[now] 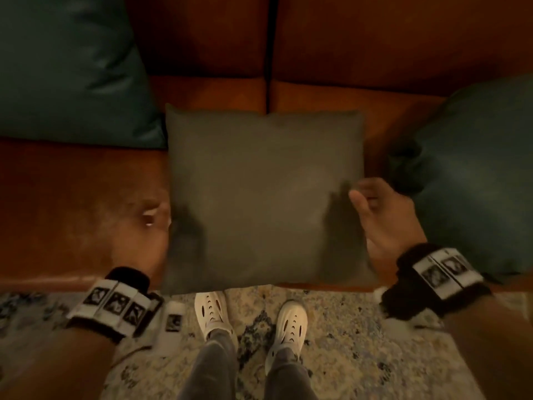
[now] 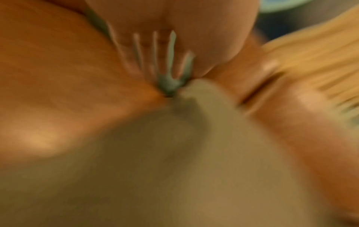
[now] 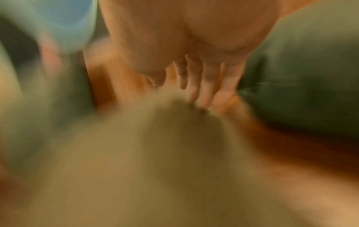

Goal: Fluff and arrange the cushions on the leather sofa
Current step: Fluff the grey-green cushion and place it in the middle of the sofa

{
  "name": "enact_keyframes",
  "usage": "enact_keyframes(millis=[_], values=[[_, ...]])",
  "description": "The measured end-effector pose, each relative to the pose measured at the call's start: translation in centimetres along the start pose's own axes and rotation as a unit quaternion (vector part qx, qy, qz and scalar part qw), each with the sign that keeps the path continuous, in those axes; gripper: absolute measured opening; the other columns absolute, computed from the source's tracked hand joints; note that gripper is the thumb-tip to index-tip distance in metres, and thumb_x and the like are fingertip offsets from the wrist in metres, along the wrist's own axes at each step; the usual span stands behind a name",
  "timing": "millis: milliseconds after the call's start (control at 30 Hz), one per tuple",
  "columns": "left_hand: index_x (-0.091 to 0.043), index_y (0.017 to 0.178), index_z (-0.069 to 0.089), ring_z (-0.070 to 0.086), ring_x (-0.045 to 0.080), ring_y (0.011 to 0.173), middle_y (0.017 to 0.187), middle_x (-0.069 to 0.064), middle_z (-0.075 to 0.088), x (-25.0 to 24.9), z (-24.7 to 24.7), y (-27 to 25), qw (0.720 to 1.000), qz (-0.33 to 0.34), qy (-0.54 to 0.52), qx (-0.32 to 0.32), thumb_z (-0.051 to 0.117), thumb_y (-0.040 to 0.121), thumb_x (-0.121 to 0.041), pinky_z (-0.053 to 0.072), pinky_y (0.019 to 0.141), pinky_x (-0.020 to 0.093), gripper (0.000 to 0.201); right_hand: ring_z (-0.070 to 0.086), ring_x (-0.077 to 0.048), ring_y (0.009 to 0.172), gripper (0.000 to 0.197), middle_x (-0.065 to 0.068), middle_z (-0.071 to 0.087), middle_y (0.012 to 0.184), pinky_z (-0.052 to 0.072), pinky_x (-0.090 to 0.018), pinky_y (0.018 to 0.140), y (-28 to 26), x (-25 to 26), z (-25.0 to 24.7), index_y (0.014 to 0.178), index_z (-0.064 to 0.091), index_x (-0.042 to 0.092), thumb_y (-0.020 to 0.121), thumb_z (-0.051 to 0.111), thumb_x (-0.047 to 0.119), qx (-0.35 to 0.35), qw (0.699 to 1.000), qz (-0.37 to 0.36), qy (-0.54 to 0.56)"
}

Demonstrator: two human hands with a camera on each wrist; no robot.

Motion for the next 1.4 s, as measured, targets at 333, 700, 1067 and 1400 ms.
enact_keyframes(millis=[333,700,1067,1400], values=[[0.003,0.116,0.055,0.055,0.041,0.117,0.110,0.024,0.068,4.9,6.4,-3.8,0.702,-0.309,-0.635,0.094,0.017,0.088,-0.075,0.044,0.090,0.050,0.091,0.070,-0.033,0.101,0.078,-0.018,0.069,0.117,0.058,-0.044,0.084,-5.1,-3.7,8.8,0.099,0.077,0.004,0.091,0.036,0.069,0.109,0.681,0.370,0.623],[-0.032,0.113,0.068,0.057,0.023,0.116,0.126,-0.004,0.063,1.8,11.8,-7.1,0.761,0.179,0.376,0.497,0.051,0.093,-0.028,0.045,0.100,0.033,0.026,0.062,-0.017,0.106,0.026,0.000,0.067,0.108,0.049,-0.027,0.082,-6.1,-0.2,13.8,0.120,0.067,0.018,0.098,0.054,0.011,0.577,0.812,0.089,0.008],[-0.013,0.121,0.062,0.060,0.026,0.113,0.124,0.010,0.063,5.0,2.4,-0.4,0.742,0.023,0.515,0.429,0.049,0.087,-0.043,0.047,0.095,0.033,0.047,0.069,-0.014,0.078,0.013,0.000,0.074,0.085,0.055,-0.022,0.070,-1.5,-3.3,0.5,0.097,0.073,0.015,0.092,0.068,0.026,0.485,0.858,0.081,-0.150],[-0.001,0.106,0.071,0.065,0.038,0.106,0.116,0.018,0.068,-2.9,6.8,-1.3,0.775,-0.233,-0.556,0.192,0.043,0.077,-0.069,0.052,0.093,0.050,0.079,0.074,-0.026,0.092,0.046,-0.008,0.075,0.104,0.060,-0.039,0.074,2.0,1.5,6.3,0.101,0.075,0.015,0.062,0.081,0.039,0.257,0.703,0.291,0.596]])
Point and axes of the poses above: each hand's wrist, its own y-axis towards the middle knuckle, its own z-axis out of the palm, x = y × z, the point moved 3 cm from there along y, towards the middle knuckle
